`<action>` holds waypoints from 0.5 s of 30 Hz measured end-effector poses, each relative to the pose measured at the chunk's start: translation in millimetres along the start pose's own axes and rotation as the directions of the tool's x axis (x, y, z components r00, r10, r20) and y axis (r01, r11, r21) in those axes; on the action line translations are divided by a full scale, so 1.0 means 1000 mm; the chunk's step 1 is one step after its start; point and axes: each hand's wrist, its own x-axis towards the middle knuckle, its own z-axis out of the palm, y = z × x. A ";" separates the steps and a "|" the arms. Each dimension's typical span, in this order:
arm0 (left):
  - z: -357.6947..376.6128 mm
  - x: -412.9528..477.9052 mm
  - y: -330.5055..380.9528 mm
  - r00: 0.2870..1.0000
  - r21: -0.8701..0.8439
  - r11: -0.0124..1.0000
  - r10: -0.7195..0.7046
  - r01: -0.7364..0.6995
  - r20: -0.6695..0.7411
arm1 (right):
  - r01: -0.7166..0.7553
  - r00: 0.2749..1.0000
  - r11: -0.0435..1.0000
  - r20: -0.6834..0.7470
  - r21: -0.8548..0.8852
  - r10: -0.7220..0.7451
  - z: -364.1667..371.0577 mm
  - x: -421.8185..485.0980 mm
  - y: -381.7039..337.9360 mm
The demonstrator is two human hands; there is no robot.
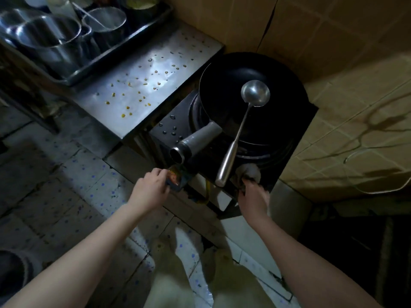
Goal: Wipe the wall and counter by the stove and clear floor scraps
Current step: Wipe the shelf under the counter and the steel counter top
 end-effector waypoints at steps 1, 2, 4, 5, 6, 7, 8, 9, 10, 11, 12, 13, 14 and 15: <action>-0.007 0.005 -0.012 1.000 0.010 1.000 0.022 -0.022 0.007 | -0.027 1.000 1.000 -0.014 0.007 0.027 0.003 0.000 -0.010; -0.013 0.010 -0.023 0.999 0.026 0.999 0.039 -0.040 0.017 | -0.055 0.998 0.998 -0.027 0.028 0.056 0.006 -0.001 -0.021; -0.026 0.019 -0.043 0.998 0.060 0.997 0.049 -0.051 0.038 | -0.086 0.994 0.993 -0.060 0.078 0.090 0.011 -0.003 -0.041; -0.031 0.023 -0.051 0.997 0.073 0.996 0.053 -0.057 0.051 | -0.089 0.992 0.992 -0.080 0.084 0.096 0.013 -0.004 -0.047; -0.035 0.027 -0.056 0.997 0.084 0.994 0.061 -0.065 0.057 | -0.092 0.989 0.993 -0.110 0.076 0.100 0.015 -0.004 -0.051; -0.038 0.032 -0.059 0.996 0.096 0.992 0.070 -0.076 0.062 | -0.105 0.987 0.992 -0.110 0.073 0.113 0.014 -0.004 -0.052; -0.041 0.035 -0.060 0.994 0.108 0.990 0.084 -0.091 0.068 | -0.123 0.989 0.990 -0.078 0.073 0.128 0.011 -0.004 -0.051; -0.043 0.039 -0.059 0.992 0.118 0.987 0.100 -0.109 0.076 | -0.132 0.991 0.989 -0.026 0.060 0.133 0.008 -0.003 -0.047; -0.044 0.042 -0.057 0.990 0.123 0.984 0.118 -0.128 0.083 | -0.131 0.991 0.990 0.013 0.047 0.130 0.007 -0.003 -0.039; -0.045 0.044 -0.054 0.987 0.124 0.982 0.133 -0.143 0.087 | -0.132 0.990 0.991 0.052 0.036 0.130 0.003 -0.003 -0.031; -0.045 0.047 -0.050 0.985 0.122 0.980 0.145 -0.156 0.093 | -0.136 0.988 0.990 0.084 0.032 0.133 0.000 -0.003 -0.024; -0.046 0.049 -0.047 0.983 0.124 0.978 0.156 -0.168 0.095 | -0.147 0.986 0.988 0.089 0.038 0.143 -0.003 -0.005 -0.017; -0.046 0.051 -0.045 0.982 0.131 0.976 0.165 -0.176 0.091 | -0.167 0.984 0.985 0.075 0.048 0.163 -0.004 -0.007 -0.012; -0.047 0.054 -0.043 0.982 0.137 0.974 0.169 -0.179 0.081 | -0.201 0.979 0.978 0.051 0.062 0.198 -0.005 -0.007 -0.007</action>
